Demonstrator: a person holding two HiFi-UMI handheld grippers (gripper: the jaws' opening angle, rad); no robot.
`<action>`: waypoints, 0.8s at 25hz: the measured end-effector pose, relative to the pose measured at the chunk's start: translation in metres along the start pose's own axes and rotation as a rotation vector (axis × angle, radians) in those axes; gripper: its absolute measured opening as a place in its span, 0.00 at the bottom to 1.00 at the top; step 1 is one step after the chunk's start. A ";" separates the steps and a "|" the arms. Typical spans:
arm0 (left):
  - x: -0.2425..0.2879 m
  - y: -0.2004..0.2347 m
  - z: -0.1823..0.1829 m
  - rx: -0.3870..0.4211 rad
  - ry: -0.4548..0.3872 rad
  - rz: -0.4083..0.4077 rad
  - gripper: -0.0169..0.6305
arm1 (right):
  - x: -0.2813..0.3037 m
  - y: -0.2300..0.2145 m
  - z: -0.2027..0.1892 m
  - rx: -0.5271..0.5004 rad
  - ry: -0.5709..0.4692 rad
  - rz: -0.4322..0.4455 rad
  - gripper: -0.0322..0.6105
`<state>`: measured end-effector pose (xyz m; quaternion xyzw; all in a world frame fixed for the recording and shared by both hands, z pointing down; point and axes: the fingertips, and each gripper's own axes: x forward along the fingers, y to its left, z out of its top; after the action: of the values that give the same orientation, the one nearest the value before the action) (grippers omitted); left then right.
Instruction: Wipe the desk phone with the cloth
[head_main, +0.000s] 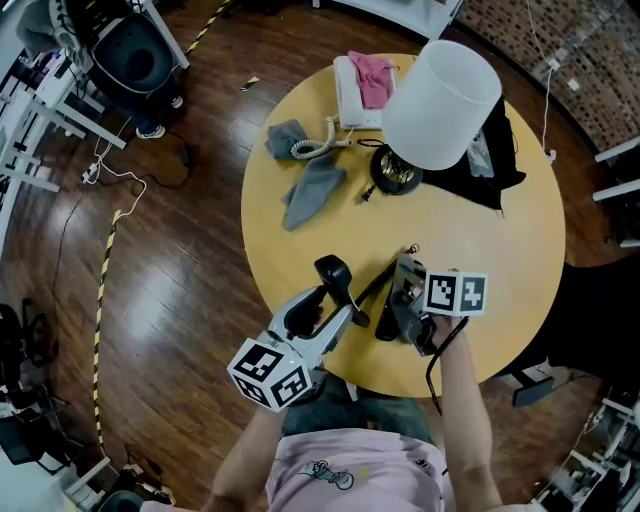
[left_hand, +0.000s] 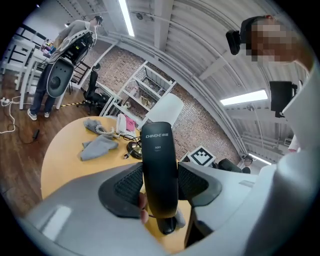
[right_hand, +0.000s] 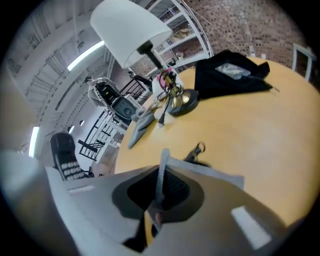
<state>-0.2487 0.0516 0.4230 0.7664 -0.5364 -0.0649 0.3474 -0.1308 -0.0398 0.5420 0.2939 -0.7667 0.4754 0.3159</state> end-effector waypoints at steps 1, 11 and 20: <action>0.001 -0.001 -0.001 0.000 0.004 -0.002 0.37 | 0.003 0.008 -0.026 0.007 0.033 0.028 0.06; 0.024 -0.023 -0.015 0.015 0.094 -0.066 0.37 | -0.048 0.050 -0.145 -0.033 0.125 0.162 0.06; 0.037 -0.077 -0.046 0.039 0.233 -0.070 0.37 | -0.236 -0.041 -0.122 -0.005 -0.072 0.062 0.06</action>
<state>-0.1519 0.0546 0.4217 0.7936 -0.4664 0.0231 0.3900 0.0728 0.0918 0.4262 0.2860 -0.7875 0.4721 0.2740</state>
